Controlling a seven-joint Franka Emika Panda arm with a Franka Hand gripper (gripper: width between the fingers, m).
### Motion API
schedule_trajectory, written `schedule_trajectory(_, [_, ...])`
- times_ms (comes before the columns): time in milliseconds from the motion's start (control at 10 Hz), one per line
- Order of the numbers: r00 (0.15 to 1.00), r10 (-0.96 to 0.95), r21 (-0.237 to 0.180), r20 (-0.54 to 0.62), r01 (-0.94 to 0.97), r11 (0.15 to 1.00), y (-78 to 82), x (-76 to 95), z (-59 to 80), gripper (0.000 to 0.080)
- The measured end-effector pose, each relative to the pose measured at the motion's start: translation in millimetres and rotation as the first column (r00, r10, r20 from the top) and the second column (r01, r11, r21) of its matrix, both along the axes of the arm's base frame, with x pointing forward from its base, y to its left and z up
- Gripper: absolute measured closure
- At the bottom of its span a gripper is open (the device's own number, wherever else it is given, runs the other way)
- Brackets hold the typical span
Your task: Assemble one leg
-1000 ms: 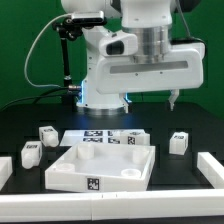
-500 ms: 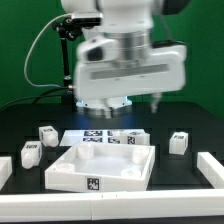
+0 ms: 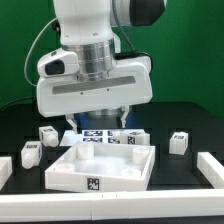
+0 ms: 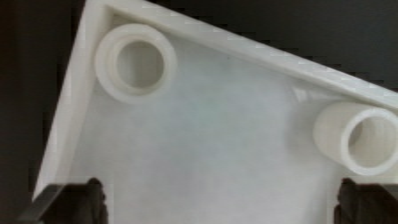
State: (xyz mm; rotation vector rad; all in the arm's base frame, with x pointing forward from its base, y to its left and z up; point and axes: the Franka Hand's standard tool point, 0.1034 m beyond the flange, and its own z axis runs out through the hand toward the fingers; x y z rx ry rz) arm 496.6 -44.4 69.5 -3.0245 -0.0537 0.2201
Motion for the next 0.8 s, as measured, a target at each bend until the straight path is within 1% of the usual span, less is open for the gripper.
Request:
schedule_trajectory(200, [1.0, -0.026, -0.004, -0.002, 0.026, 1.0, -3.4, 1.2, -0.6, 0.0151])
schedule_trajectory(300, [0.995, -0.098, -0.02, -0.005, 0.098, 0.995, -19.0, 7.1, -2.3, 0.0151])
schedule_trajectory(400, [0.993, -0.12, -0.02, -0.001, 0.12, 0.993, -40.5, 11.3, -7.6, 0.0151])
schedule_trajectory(500, [0.991, -0.137, -0.016, -0.005, 0.137, 0.99, -58.1, 9.9, -20.0, 0.0151])
schedule_trajectory(600, [0.989, -0.147, -0.017, -0.019, 0.147, 0.989, -61.0, 3.9, -30.1, 0.0151])
schedule_trajectory(700, [0.989, -0.145, -0.026, -0.002, 0.145, 0.989, -58.0, 3.4, -37.9, 0.0151])
schedule_trajectory(800, [0.989, -0.146, -0.032, 0.012, 0.146, 0.989, -51.5, 1.5, -46.9, 0.0151])
